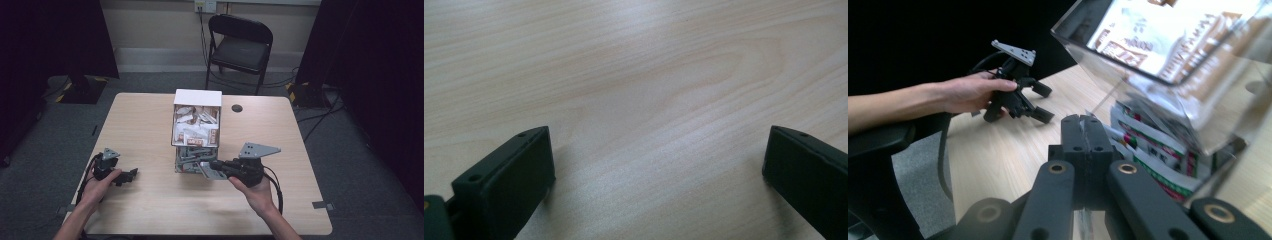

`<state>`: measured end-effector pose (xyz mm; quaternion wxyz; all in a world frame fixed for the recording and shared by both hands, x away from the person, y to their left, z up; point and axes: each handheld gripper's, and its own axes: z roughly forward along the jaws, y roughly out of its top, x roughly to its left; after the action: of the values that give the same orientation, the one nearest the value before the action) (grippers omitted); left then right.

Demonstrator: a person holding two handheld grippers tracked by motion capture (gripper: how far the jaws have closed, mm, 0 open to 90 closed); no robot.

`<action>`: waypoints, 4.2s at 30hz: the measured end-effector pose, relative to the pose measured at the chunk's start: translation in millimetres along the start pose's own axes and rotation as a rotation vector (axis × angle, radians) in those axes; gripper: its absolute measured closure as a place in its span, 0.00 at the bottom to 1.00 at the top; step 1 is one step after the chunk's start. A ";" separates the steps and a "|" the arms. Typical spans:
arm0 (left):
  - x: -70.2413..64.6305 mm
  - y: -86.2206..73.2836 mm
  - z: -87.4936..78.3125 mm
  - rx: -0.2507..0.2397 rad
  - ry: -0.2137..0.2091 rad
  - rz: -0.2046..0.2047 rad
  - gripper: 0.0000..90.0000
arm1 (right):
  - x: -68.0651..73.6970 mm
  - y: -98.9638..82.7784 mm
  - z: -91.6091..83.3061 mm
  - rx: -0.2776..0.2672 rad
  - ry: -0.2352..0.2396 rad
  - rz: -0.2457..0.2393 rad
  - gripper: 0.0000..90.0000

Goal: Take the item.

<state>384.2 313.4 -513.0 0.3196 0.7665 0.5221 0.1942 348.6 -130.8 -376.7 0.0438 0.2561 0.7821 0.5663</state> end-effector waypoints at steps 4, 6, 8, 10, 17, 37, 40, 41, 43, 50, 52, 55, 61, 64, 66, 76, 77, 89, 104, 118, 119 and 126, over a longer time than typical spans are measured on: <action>0.0 0.0 0.0 0.000 0.000 0.000 0.00 | -2.9 -3.6 -9.1 -0.005 -0.019 0.009 1.00; 0.1 0.0 0.0 0.000 0.000 0.000 0.00 | -4.9 -3.9 -15.7 -0.010 -0.033 0.011 1.00; 0.0 0.0 0.0 0.000 0.000 0.000 0.00 | -6.8 -5.2 -22.4 -0.023 -0.045 0.010 1.00; 0.0 0.0 0.0 0.000 0.000 0.000 0.00 | -8.8 -7.2 -26.3 -0.020 -0.057 0.009 1.00; 0.0 0.0 0.0 0.000 0.000 0.000 0.00 | -17.7 -9.8 -40.5 -0.020 -0.098 0.024 1.00; -0.5 0.4 0.5 -0.001 -0.001 -0.002 0.00 | -59.1 0.7 -55.6 -0.036 -0.218 0.039 1.00; -0.5 0.5 0.6 -0.002 -0.002 -0.003 0.00 | -67.6 2.9 -51.3 -0.015 -0.235 0.038 1.00; -0.5 0.5 0.6 -0.002 -0.002 -0.004 0.00 | -72.0 3.3 -49.1 -0.008 -0.241 0.047 1.00; -0.5 0.5 0.6 -0.001 -0.002 -0.003 0.00 | -78.6 3.3 -45.4 0.009 -0.256 0.049 1.00; -0.6 0.5 0.6 -0.001 0.000 -0.003 0.00 | -93.0 3.1 -33.4 0.020 -0.286 0.044 1.00; -0.6 0.4 0.7 -0.002 0.000 -0.004 0.00 | -96.0 1.9 -29.6 0.023 -0.285 0.049 1.00; -0.5 0.5 0.6 -0.002 -0.002 -0.003 0.00 | -102.9 -1.4 -23.9 0.033 -0.293 0.061 1.00; -0.6 0.5 0.6 -0.001 0.000 -0.003 0.00 | -120.9 -10.4 -12.2 0.074 -0.321 0.092 1.00; -0.6 0.5 0.6 -0.001 0.001 -0.003 0.00 | -128.5 -16.5 -5.6 0.103 -0.327 0.100 1.00; -0.6 0.4 0.6 -0.002 -0.002 -0.003 0.00 | -134.1 -22.0 -0.8 0.122 -0.334 0.111 1.00; -0.6 0.4 0.6 -0.001 0.000 -0.003 0.00 | -139.5 -32.8 18.5 0.153 -0.322 0.128 1.00; -0.7 0.5 0.6 -0.002 0.001 -0.003 0.00 | -139.2 -33.8 20.4 0.164 -0.325 0.124 1.00; -0.7 0.5 0.6 -0.001 0.000 -0.003 0.00 | -151.3 -44.5 23.0 0.198 -0.397 0.106 1.00; -0.9 0.3 0.6 -0.002 0.000 -0.006 0.00 | -166.7 -68.2 29.7 0.216 -0.401 0.169 1.00; -0.9 0.3 0.6 -0.002 0.000 -0.006 0.00 | -180.7 -79.5 45.5 0.228 -0.438 0.205 0.98; -0.8 0.3 0.6 -0.002 -0.002 -0.006 0.00 | -181.7 -80.3 45.6 0.224 -0.440 0.207 0.98; -0.9 0.3 0.6 -0.002 0.000 -0.006 0.00 | -183.5 -80.3 45.1 0.228 -0.466 0.206 0.92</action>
<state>384.5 312.2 -513.3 0.3209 0.7646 0.5242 0.1937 495.3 -192.7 -506.3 0.1357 0.4608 0.7796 0.4017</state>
